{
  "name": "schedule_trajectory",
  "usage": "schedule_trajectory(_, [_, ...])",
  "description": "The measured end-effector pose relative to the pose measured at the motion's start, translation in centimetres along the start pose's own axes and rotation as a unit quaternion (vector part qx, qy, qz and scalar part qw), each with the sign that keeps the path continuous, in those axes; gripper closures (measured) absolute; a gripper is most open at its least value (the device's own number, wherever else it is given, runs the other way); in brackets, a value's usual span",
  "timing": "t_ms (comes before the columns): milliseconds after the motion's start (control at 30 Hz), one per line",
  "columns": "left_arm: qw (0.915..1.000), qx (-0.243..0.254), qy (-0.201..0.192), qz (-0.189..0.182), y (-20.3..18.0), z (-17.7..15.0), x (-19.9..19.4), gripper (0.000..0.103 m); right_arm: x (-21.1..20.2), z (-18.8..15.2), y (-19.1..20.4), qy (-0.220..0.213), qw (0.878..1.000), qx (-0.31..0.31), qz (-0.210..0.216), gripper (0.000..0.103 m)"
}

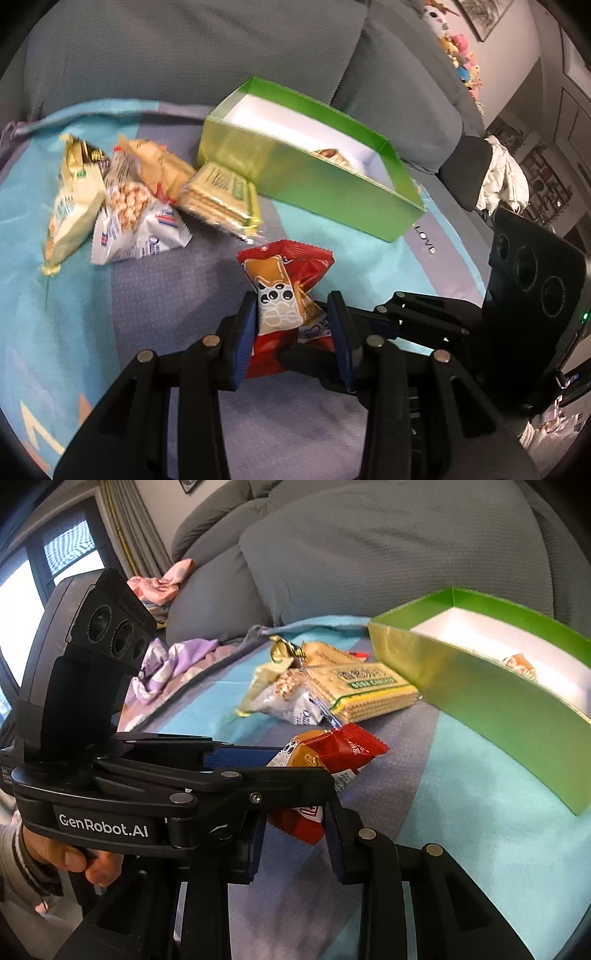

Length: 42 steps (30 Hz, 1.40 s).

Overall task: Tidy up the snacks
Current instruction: 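Grasp the red wrapped snack bar with the right gripper, then carry the red bar into the green box and release it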

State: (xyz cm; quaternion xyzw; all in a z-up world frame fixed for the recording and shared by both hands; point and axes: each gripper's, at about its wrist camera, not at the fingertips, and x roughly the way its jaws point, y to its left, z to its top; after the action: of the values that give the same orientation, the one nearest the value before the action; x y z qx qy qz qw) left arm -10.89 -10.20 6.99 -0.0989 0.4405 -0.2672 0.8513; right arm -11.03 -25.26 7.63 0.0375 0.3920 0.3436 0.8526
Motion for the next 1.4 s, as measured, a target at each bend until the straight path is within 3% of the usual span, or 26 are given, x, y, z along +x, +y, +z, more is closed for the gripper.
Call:
schedule_trajectory(500, [0.9972, 0.06, -0.043, -0.014, -5.2, 5.3, 0.0, 0.066, -4.9, 3.3, -0.7, -0.079, 0.996, 0.003, -0.049, 0.072])
schedule_trajectory(967, [0.9932, 0.105, -0.05, -0.01, -8.3, 10.9, 4.0, 0.066, -6.7, 5.6, -6.1, -0.128, 0.989, 0.029, -0.074, 0.072])
schedule_trajectory(1200, [0.9926, 0.113, -0.044, -0.008, -8.6, 13.3, 6.7, 0.065, -6.6, 6.7, -9.3, -0.134, 0.986, 0.045, -0.082, 0.072])
schedule_trajectory(1400, [0.9938, 0.109, -0.017, -0.01, -8.1, 15.1, 10.2, 0.066, -5.4, 7.1, -12.7, -0.117, 0.986, 0.079, -0.09, 0.072])
